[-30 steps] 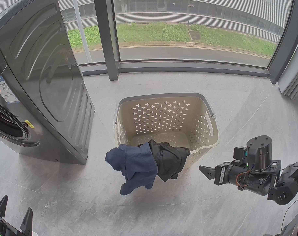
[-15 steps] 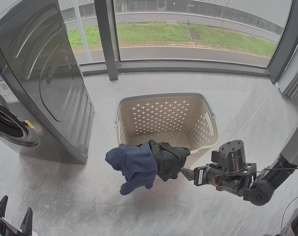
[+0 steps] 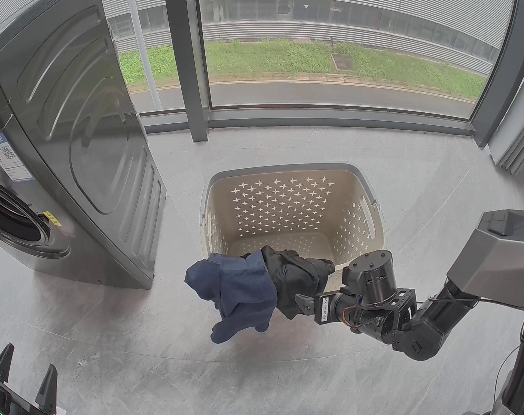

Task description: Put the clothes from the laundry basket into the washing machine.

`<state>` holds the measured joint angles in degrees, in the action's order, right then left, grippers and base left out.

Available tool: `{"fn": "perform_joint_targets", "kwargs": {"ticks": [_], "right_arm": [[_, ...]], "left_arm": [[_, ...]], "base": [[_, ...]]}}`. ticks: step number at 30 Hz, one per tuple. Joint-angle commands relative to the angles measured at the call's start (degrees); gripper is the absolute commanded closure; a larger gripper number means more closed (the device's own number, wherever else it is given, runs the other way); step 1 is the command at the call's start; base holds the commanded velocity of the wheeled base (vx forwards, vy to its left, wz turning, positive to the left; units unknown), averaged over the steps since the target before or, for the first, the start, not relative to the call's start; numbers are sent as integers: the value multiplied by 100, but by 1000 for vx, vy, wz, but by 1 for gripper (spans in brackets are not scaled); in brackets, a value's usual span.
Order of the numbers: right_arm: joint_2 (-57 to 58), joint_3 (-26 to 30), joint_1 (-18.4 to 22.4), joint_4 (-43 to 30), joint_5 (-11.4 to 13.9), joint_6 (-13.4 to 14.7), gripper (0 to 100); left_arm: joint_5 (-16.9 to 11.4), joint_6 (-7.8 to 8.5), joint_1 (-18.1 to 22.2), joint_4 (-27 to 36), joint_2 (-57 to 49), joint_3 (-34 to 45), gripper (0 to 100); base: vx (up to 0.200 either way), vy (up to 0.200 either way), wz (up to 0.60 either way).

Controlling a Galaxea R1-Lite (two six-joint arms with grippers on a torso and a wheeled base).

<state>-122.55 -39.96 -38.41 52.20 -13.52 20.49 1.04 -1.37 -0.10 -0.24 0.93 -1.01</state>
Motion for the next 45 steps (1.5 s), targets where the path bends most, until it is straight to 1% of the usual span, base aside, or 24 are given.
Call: {"fn": "perform_joint_targets", "kwargs": {"ticks": [1,8,21,22,28,34,42,43,45], "right_arm": [[-340,-302,9,9,7,7,0],[-884,-741,62,396,-2,-45,0],[-1245,-1286,132,423,-2,-37,0],[-1262,-1295,150,423,-2,-37,100],[-1289,-1313,150,431,-2,-19,100],[-1139,-1093,62,598,-2,-37,100],[82,-372,-61,598,-2,-37,100],[495,-170,-123,590,-2,-45,100],[944,6,-158,581,7,-45,100]], "left_arm": [[2,-4,1,-2,-75,101,0],[-7,-4,1,-2,-75,101,0],[-7,-4,1,-2,-75,101,0],[2,-13,1,-2,-75,101,0],[2,-13,1,-2,-75,101,0],[2,-22,1,-2,-75,101,0],[2,-22,1,-2,-75,101,0],[2,-22,1,-2,-75,101,0],[2,-22,1,-2,-75,101,0]], "base": [[0,0,0],[0,0,0],[0,0,0],[0,0,0],[0,0,0],[0,0,0],[0,0,0],[0,0,0],[0,0,0]]}}
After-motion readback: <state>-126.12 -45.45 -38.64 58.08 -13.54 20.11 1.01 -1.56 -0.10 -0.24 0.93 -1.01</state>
